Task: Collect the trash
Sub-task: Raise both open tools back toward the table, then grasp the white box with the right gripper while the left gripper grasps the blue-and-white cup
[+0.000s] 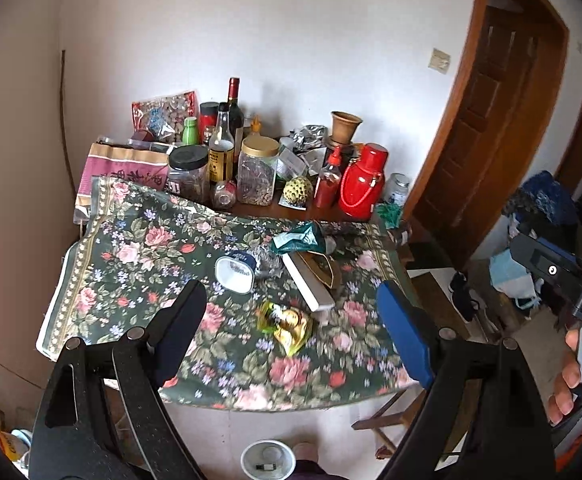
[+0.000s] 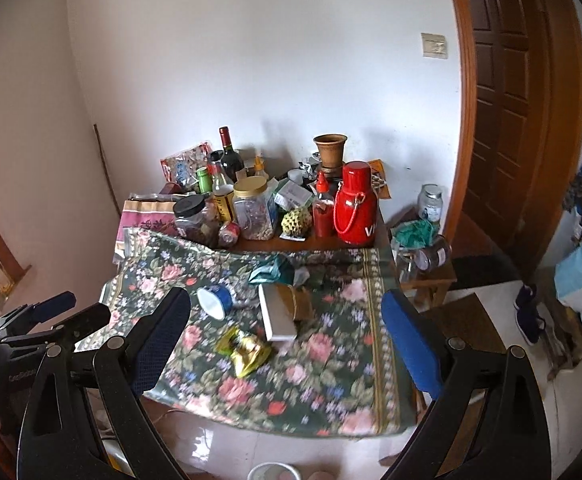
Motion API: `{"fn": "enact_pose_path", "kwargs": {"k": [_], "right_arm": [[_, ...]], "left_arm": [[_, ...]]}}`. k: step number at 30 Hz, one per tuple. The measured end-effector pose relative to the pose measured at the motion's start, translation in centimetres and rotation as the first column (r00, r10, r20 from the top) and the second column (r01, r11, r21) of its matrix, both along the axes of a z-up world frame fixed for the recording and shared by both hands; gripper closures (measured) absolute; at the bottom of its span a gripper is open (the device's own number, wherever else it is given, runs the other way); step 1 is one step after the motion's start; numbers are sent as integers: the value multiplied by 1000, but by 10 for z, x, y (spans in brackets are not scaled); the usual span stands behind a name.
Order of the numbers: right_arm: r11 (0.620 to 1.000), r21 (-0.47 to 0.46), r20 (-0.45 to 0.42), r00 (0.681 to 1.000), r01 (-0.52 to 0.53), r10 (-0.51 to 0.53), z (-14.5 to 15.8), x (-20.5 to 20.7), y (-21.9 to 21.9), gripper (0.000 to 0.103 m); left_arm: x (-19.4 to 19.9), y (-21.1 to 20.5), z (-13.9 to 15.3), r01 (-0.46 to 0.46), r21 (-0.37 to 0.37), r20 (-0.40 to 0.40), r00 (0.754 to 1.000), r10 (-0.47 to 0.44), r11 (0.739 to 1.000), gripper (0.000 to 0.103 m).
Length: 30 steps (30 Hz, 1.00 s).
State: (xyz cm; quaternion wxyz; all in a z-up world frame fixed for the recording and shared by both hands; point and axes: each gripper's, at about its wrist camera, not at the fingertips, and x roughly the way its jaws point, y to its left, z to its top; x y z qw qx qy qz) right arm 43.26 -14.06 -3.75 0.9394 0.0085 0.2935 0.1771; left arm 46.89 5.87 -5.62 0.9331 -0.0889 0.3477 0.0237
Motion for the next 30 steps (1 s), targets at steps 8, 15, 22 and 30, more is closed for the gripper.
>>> {"fn": "enact_pose_path", "kwargs": {"k": [8,15,22,30], "right_arm": [[998,-2,-84,994,-67,66,-17,71,3,8],[999,-5,-168,985,-48,47,-45,110,16,8],[999,-17,-332,942,48,-51,-102,138,37,8],[997,0,-537,842,71,-60,-184,167,63,9]], "left_arm": [[56,5,-27,-71,-13,-76,995,70,997,16],[99,33,-78,-90,-49,-212,974,78,995,16],[148,69,-141,-37,-76,-341,940,9,996,21],[183,75,-197,84,-147,-421,896,-139,986,40]]}}
